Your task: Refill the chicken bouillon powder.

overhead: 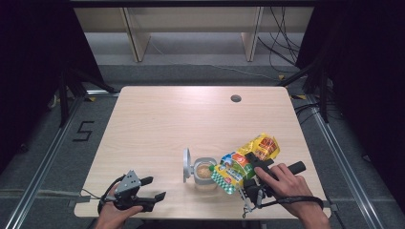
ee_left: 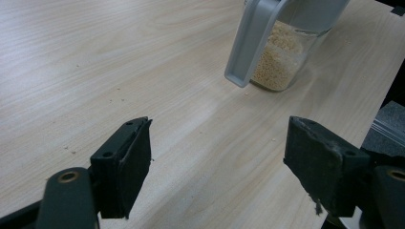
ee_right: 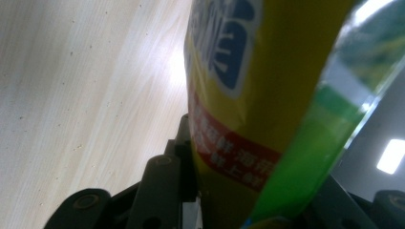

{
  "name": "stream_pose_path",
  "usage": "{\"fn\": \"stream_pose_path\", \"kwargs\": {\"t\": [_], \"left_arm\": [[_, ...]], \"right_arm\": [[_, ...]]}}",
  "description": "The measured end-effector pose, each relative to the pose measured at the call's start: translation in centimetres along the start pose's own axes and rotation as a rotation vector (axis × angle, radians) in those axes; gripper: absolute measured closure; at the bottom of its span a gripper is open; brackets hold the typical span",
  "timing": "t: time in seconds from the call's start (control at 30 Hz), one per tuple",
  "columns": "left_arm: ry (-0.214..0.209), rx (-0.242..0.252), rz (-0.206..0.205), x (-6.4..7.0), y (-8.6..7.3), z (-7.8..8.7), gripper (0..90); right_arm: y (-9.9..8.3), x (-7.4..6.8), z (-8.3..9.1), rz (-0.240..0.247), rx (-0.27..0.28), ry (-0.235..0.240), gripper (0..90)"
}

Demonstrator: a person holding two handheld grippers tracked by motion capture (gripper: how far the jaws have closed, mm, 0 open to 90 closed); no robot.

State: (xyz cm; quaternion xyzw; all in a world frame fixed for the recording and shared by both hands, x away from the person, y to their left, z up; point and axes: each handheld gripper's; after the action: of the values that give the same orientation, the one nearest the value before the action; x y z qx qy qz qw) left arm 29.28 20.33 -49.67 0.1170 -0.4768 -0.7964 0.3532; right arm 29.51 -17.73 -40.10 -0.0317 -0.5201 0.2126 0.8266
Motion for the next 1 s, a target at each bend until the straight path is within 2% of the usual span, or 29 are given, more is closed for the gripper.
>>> {"fn": "stream_pose_path", "kwargs": {"t": [0.1,0.13,0.2,0.23,0.27,0.3,0.33,0.37,0.43,0.47,0.5,0.53,0.57,0.6,0.63,0.67,0.77,0.8,0.83,0.87,0.9,1.0], "left_arm": [[0.0,0.0,-0.002,0.0,0.0,0.0,23.6],[0.0,0.0,-0.001,0.0,0.0,0.0,23.7],[-0.002,-0.001,-0.026,-0.2,0.1,0.0,23.7],[-0.002,-0.001,-0.025,-0.1,0.1,0.0,23.6],[-0.002,0.004,-0.025,-0.1,0.0,0.0,23.6],[-0.004,0.0,-0.024,-0.1,0.1,0.0,23.7],[-0.002,-0.001,-0.024,-0.1,0.1,0.0,23.7],[-0.001,0.002,-0.023,-0.1,0.0,0.0,23.6],[0.001,-0.004,-0.024,-0.2,0.1,0.1,23.7],[-0.002,-0.001,-0.024,-0.2,0.1,0.1,23.6],[-0.002,-0.002,-0.023,-0.2,0.1,0.1,23.6],[0.0,-0.002,-0.022,-0.2,0.1,0.1,23.6],[0.0,-0.003,-0.022,-0.2,0.1,0.1,23.7],[-0.002,-0.001,-0.022,-0.2,0.1,0.1,23.7],[-0.002,-0.002,-0.024,-0.2,0.1,0.1,23.6],[-0.002,-0.001,-0.024,-0.2,0.1,0.1,23.7],[-0.001,-0.001,-0.022,-0.2,0.1,0.1,23.7],[-0.002,0.008,-0.012,-0.1,0.1,0.0,23.6],[0.001,-0.004,-0.024,-0.2,0.1,0.1,23.6],[-0.002,-0.003,-0.022,-0.2,0.1,0.1,23.6],[-0.002,-0.003,-0.022,-0.2,0.1,0.1,23.7],[-0.001,-0.003,-0.022,-0.2,0.1,0.1,23.6]], "right_arm": [[-0.1,-0.1,0.0,-0.022,0.005,-0.002,70.0],[-0.1,-0.2,0.1,-0.042,-0.007,0.01,70.1],[-0.2,-0.1,0.0,-0.02,0.019,0.002,70.3],[-0.2,-0.1,0.1,-0.035,0.006,0.015,70.4],[-0.4,-0.1,-0.1,-0.042,0.034,0.018,70.5],[-0.6,-0.2,-0.1,-0.074,0.045,0.024,70.6],[-0.8,-0.1,-0.2,-0.061,0.062,0.022,70.8],[-1.0,-0.4,-0.3,-0.11,0.071,0.029,71.1],[-1.1,-0.4,-0.5,-0.125,0.109,0.031,71.5],[-1.2,-0.9,-0.5,-0.174,0.103,0.05,71.6],[-1.4,-1.2,-0.7,-0.184,0.112,0.047,71.8],[-1.4,-0.9,-0.9,-0.15,0.135,0.048,72.0],[-1.5,-1.8,-0.8,-0.275,0.122,0.067,72.2],[-1.7,-1.3,-1.1,-0.208,0.15,0.058,72.3],[-1.8,-1.3,-1.2,-0.21,0.169,0.051,72.4],[-1.9,-1.6,-1.2,-0.247,0.165,0.065,72.5],[-2.1,-1.9,-1.5,-0.288,0.182,0.082,72.9],[-2.3,-1.9,-1.8,-0.279,0.214,0.063,73.0],[-2.3,-2.0,-1.9,-0.294,0.221,0.07,73.1],[-2.3,-1.9,-1.9,-0.279,0.211,0.069,73.2],[-2.4,-2.3,-2.2,-0.325,0.227,0.085,73.4],[-2.4,-2.7,-2.5,-0.386,0.248,0.099,73.9]]}}
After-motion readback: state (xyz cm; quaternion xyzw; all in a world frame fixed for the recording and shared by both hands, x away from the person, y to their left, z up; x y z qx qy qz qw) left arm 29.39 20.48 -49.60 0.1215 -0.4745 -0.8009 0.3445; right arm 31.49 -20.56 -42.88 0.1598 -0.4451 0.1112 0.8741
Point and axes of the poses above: each handheld gripper's, and its own axes: z roughly backward along the jaws, y roughly out of its top, x roughly to its right, and after that the axes turned 1 degree about -z, right-handed
